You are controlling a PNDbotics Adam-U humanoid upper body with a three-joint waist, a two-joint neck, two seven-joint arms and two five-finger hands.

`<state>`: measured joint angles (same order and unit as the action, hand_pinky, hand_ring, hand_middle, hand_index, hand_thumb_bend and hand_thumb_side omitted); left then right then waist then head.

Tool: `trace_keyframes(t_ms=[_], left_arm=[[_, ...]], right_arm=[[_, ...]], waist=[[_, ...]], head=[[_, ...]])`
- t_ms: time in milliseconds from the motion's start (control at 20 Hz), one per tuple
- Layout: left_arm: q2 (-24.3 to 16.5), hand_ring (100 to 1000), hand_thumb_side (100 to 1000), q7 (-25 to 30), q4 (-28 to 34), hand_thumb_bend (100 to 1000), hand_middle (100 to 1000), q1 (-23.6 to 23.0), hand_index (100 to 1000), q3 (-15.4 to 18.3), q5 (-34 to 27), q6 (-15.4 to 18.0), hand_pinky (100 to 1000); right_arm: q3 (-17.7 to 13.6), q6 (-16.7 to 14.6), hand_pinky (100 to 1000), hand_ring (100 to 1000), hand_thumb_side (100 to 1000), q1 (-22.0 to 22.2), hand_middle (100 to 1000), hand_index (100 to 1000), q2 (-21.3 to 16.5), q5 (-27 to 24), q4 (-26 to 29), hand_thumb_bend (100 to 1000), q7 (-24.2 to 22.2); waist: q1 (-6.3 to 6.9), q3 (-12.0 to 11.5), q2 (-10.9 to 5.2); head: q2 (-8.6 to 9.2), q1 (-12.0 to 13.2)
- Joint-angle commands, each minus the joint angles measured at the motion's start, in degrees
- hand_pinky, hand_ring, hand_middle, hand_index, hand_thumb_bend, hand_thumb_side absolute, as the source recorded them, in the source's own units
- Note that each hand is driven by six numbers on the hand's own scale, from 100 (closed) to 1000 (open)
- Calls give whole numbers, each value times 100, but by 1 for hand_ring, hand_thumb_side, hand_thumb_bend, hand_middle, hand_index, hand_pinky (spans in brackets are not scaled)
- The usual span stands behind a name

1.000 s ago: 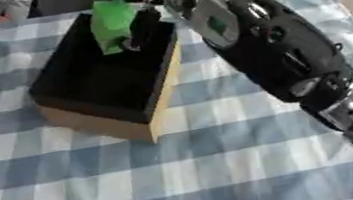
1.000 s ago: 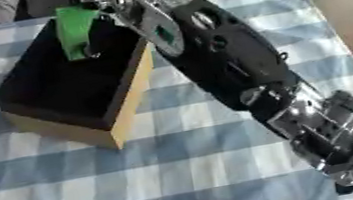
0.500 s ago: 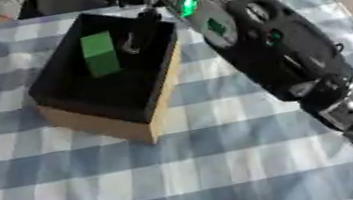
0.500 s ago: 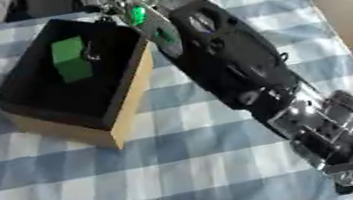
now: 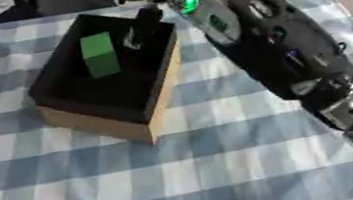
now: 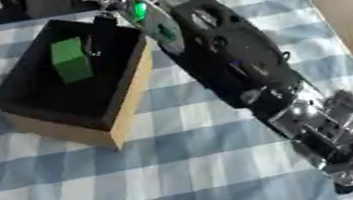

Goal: Pick up objects on the table and place them in the box.

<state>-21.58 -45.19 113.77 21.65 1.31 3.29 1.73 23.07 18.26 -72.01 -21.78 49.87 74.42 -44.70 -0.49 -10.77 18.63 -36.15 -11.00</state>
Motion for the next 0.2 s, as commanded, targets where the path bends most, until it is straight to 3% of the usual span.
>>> trace_keyframes(t_ms=[50, 200], left_arm=[[-96, 702, 407, -21, 82, 216, 582, 28, 736, 49, 26, -10, 635], [-106, 702, 407, -38, 82, 215, 582, 14, 736, 61, 36, -18, 635]], right_arm=[[-133, 183, 925, 943, 214, -12, 856, 931, -540, -363, 824, 124, 21], [-260, 439, 911, 922, 115, 210, 821, 882, -1002, -716, 1626, 100, 97]], waist=[[21, 25, -155], [27, 72, -167]], head=[[2, 86], [-9, 176]])
